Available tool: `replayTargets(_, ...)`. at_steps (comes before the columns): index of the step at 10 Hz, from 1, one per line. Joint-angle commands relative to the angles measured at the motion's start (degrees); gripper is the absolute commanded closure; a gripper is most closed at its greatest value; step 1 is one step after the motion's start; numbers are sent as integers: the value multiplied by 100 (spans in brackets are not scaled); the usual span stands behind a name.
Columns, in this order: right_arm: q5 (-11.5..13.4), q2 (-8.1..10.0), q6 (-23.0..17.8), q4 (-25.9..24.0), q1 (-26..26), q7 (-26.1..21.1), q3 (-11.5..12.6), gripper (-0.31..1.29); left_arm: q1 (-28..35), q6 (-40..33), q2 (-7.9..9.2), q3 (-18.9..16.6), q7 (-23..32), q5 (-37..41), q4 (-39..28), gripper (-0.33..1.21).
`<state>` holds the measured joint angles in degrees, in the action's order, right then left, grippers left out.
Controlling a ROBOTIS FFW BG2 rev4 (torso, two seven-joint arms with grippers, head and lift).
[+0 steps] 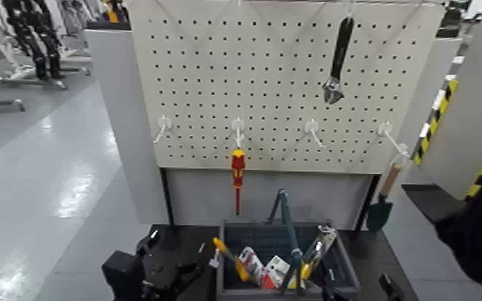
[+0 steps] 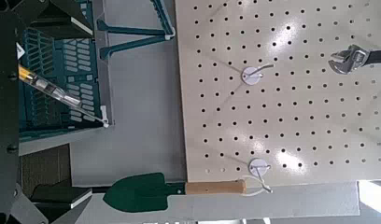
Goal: Put the red screwdriver into the crate.
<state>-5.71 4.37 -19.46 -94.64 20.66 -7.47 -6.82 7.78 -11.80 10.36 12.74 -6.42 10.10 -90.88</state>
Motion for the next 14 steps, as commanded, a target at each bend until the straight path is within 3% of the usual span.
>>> replayTargets(1, -18, -6, -14, 15, -10, -1, -4, 12, -22, 11, -8, 0, 1, 10, 9, 11)
replayTargets(5, -26, -15, -32, 33, -18, -1, -39, 12, -128, 187, -26, 53, -17, 62, 26, 11)
replayTargets(9, -35, -6, -23, 42, -45, -1, -65, 12, -787, 925, -8, -44, -922, 159, 26, 11)
replayTargets(14, -53, -15, -41, 68, -62, -1, -91, 12, -1666, 1295, 176, 343, -1282, 555, 422, 11)
